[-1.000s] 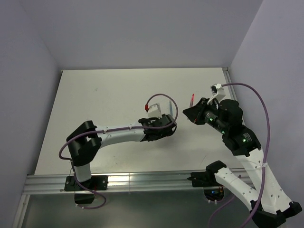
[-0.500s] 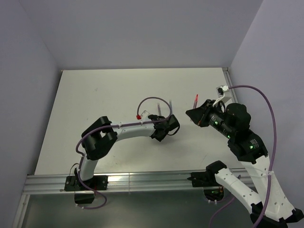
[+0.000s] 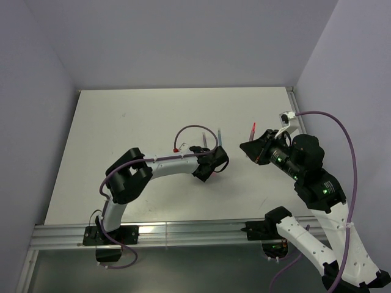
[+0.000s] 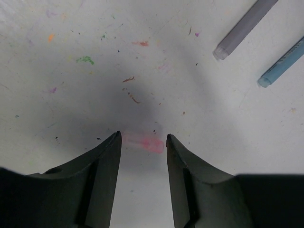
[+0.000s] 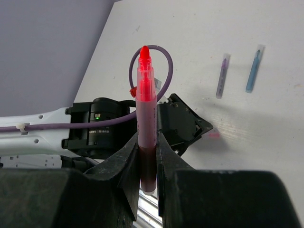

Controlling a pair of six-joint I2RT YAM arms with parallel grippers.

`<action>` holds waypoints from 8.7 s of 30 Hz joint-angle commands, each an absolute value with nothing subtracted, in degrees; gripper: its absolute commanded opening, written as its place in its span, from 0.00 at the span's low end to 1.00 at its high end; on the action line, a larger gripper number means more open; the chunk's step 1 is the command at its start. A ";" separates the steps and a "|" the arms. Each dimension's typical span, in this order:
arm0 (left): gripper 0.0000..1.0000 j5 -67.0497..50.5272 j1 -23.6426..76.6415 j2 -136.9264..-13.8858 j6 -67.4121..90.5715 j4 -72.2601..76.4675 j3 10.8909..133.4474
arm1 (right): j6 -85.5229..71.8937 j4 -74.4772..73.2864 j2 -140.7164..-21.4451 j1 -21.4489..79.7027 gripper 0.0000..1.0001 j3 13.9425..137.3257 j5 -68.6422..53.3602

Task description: Insert the pens into the pen caps

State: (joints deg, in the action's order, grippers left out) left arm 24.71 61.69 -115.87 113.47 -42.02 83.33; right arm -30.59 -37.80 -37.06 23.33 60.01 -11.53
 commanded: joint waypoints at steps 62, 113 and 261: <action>0.32 20.21 59.59 -124.45 126.48 -52.91 93.07 | -30.50 -35.42 -34.37 23.20 0.00 58.10 -14.06; 0.41 18.98 59.06 -133.15 115.23 -63.19 103.52 | -30.06 -36.56 -31.11 23.20 0.00 57.48 -13.45; 0.00 -43.94 20.74 -59.24 63.19 51.85 40.96 | -36.56 1.85 -65.13 54.58 0.00 60.29 -16.43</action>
State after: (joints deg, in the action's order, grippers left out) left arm -42.74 20.93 -59.83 62.59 47.77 41.36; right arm -37.60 0.36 -65.01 54.15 57.12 -17.17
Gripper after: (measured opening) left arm 0.052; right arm 0.208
